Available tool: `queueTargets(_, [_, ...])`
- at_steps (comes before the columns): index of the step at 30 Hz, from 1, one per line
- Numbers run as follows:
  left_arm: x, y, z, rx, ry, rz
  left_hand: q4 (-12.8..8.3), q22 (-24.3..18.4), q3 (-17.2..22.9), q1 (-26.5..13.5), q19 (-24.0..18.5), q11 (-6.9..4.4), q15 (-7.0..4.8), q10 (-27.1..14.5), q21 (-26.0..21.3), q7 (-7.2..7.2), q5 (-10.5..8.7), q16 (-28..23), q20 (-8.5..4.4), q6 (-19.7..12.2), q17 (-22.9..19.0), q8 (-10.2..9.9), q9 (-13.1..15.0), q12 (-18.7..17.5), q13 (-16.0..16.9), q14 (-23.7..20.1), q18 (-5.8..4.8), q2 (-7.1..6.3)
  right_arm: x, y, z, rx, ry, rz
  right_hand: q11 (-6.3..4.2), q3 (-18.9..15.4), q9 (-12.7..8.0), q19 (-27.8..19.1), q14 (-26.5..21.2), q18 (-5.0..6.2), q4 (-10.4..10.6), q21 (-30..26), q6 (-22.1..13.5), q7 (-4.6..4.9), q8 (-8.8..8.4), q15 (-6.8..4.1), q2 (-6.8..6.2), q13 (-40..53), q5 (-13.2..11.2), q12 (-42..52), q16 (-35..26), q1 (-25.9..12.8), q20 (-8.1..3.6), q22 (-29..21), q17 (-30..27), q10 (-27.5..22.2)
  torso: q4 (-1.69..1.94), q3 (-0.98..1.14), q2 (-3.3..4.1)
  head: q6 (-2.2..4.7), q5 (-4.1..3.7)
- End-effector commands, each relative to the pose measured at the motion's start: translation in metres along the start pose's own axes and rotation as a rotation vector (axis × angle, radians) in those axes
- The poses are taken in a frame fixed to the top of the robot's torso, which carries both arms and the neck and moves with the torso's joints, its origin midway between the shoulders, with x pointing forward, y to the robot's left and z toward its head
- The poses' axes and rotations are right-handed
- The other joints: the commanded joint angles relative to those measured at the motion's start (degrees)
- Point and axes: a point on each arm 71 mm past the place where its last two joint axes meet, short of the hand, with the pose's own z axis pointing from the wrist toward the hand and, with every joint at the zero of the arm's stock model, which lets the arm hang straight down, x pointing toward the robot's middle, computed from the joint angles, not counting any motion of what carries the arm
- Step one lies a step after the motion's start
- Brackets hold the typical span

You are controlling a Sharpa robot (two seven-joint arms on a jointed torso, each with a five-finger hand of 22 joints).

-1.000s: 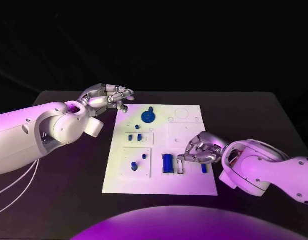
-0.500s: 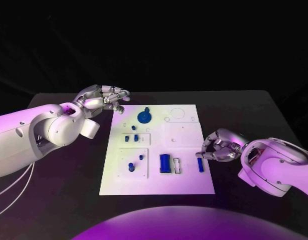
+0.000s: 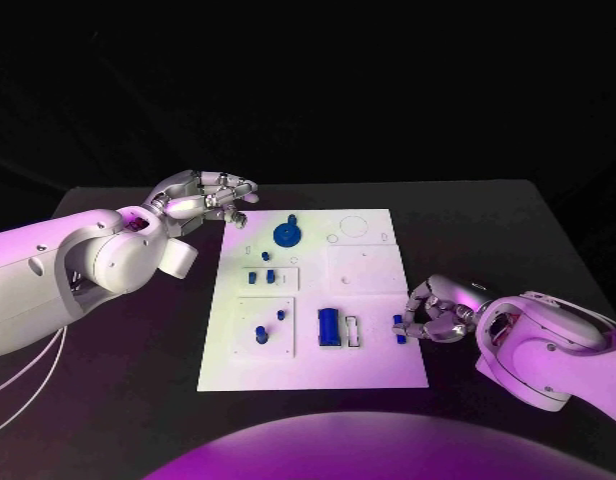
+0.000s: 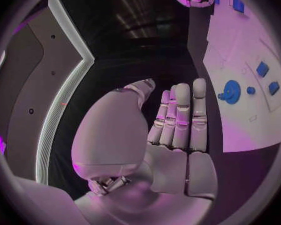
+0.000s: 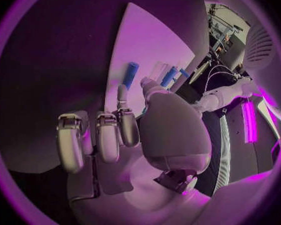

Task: Assemble the parts on the task board

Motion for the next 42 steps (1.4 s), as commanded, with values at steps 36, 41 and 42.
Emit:
queueTargets(36, [0.001, -0.001, -0.001, 0.008, 0.012, -0.002, -0.23, -0.04, -0.25, -0.53, 0.31, -0.14, 0.23, -0.46, -0.45, 0.06, -0.12, -0.35, 0.02, -0.48, -0.06, 0.45, 0.11, 0.42, 0.1, -0.08, 0.57, 0.21, 0.022, 0.012, 0.011, -0.019, -0.005, -0.119, -0.5, 29.01, 0.46, 5.99, 5.56, -0.38, -10.35, 0.31, 2.21, 0.02, -2.46, -0.2, -4.22, 7.3, 1.2, -0.18, 0.06, 5.0, 0.04, 15.07, 13.38, -0.22, -0.03, -0.03, -0.02, 0.01, 0.53])
queueTargets(41, [0.001, -0.001, -0.001, 0.008, 0.011, -0.002, -0.23, -0.04, -0.25, -0.53, 0.31, -0.14, 0.23, -0.46, -0.45, 0.06, -0.12, -0.35, 0.02, -0.48, -0.06, 0.45, 0.11, 0.42, 0.1, -0.08, 0.57, 0.21, 0.022, 0.014, 0.008, -0.009, 0.004, -0.06, -0.65, 31.83, 1.89, 5.99, 5.58, -0.38, -12.35, 0.31, 1.39, -0.17, -1.53, -0.37, -3.48, 7.43, 2.55, -0.02, 0.08, 0.66, -0.11, 15.07, 13.43, 0.06, -0.05, -0.03, -0.04, 0.01, 0.58])
queueTargets(42, [0.001, -0.001, -0.001, 0.008, 0.011, -0.002, -0.23, -0.04, -0.25, -0.53, 0.31, -0.14, 0.23, -0.46, -0.45, 0.06, -0.12, -0.35, 0.02, -0.48, -0.06, 0.45, 0.11, 0.42, 0.1, -0.08, 0.57, 0.21, 0.022, 0.015, 0.008, -0.009, 0.006, -0.049, -0.65, 31.88, 1.91, 5.99, 5.58, -0.38, -12.38, 0.31, 1.37, -0.17, -1.51, -0.37, -3.46, 7.44, 2.55, 0.0, 0.08, 0.58, -0.11, 15.07, 13.43, 0.07, -0.05, -0.03, -0.04, 0.01, 0.59])
